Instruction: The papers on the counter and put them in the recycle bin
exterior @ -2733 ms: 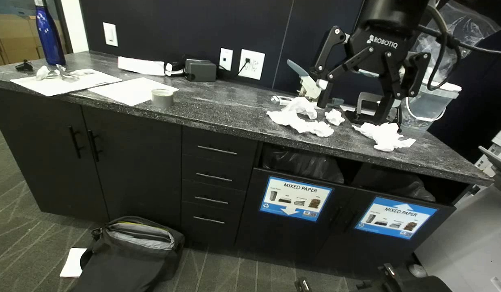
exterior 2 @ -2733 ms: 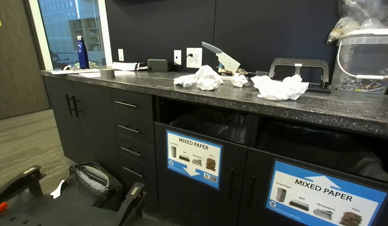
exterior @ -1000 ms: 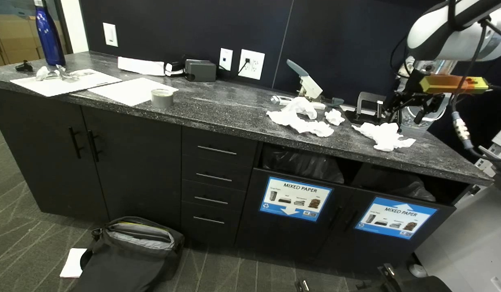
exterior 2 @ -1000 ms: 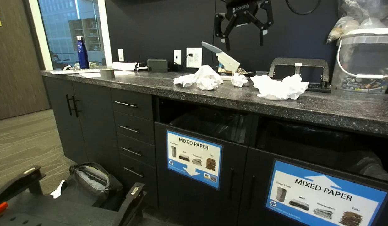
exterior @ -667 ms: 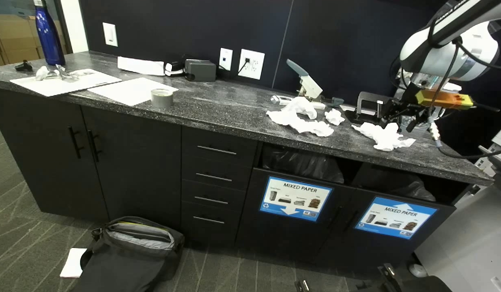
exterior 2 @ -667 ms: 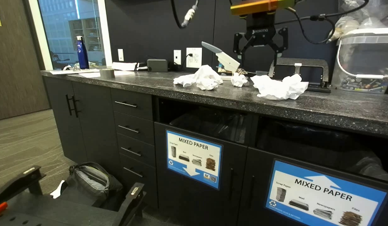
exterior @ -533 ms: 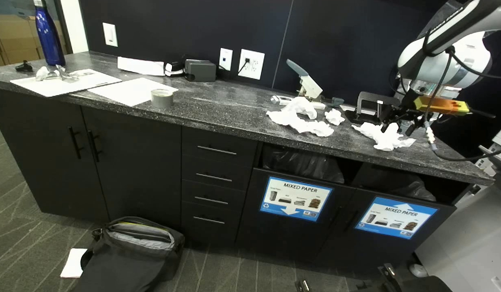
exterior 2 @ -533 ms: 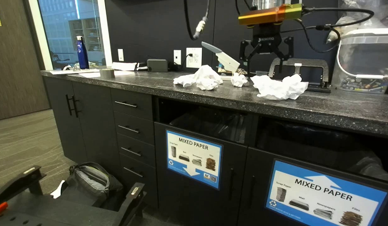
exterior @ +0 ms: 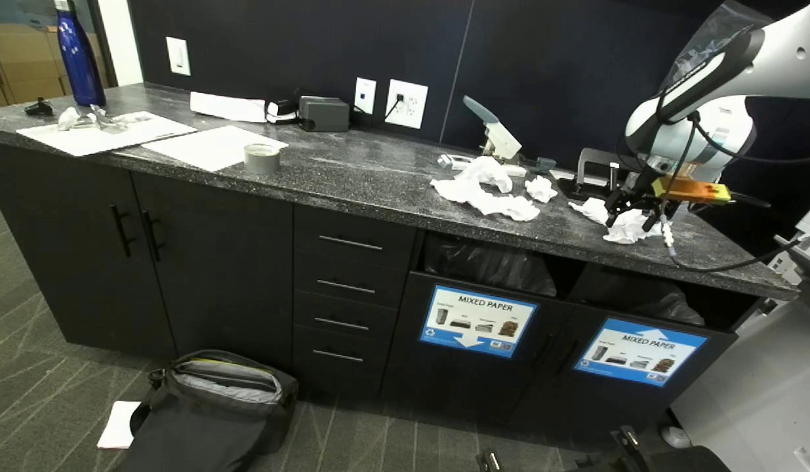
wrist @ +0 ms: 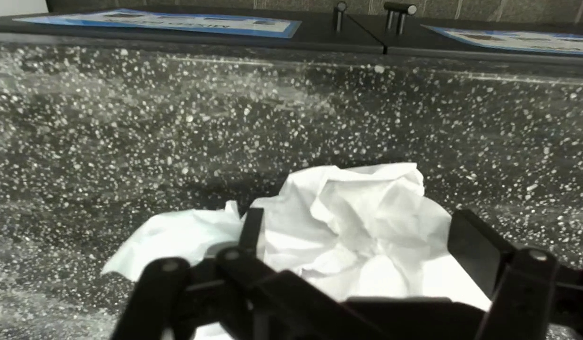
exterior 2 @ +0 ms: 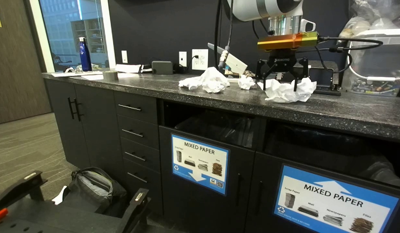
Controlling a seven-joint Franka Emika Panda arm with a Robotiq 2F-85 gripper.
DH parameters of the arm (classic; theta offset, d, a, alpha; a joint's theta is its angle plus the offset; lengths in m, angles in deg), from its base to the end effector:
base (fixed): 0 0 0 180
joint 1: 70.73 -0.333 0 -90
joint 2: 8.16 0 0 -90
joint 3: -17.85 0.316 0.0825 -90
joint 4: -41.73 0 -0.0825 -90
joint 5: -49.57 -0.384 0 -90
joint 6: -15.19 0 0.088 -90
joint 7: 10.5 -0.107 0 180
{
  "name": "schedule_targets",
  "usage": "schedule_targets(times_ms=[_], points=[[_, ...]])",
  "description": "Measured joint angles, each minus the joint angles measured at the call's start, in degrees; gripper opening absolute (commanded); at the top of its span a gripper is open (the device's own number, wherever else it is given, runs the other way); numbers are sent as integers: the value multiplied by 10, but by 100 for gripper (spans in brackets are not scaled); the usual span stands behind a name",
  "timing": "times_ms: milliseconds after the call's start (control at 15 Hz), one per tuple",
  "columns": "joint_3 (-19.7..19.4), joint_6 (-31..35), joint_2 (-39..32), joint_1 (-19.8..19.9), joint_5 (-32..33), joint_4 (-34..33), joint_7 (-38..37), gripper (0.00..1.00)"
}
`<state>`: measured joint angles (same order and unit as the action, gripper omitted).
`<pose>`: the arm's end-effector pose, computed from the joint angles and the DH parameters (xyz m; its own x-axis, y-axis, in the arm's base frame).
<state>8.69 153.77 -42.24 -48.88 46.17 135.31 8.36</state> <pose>0.6138 -0.3502 0.2951 0.9637 -0.2029 0.1732 -0.2227 -0.9694 0.1036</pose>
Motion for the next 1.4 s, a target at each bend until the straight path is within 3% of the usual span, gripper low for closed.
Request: schedule_targets(times_ms=[67,133,267,667,933,1067,1400], points=[[0,2,-10,0,1,-9,0,100],[0,3,-19,1,3,-17,0,75],[-2,4,-38,2,7,-33,0,68],[-2,6,-64,7,12,-65,0,20],[-7,-3,-61,6,27,-64,-16,15],[-12,-25,-50,0,43,-51,-38,20],[-26,-69,30,-50,86,69,-121,20]])
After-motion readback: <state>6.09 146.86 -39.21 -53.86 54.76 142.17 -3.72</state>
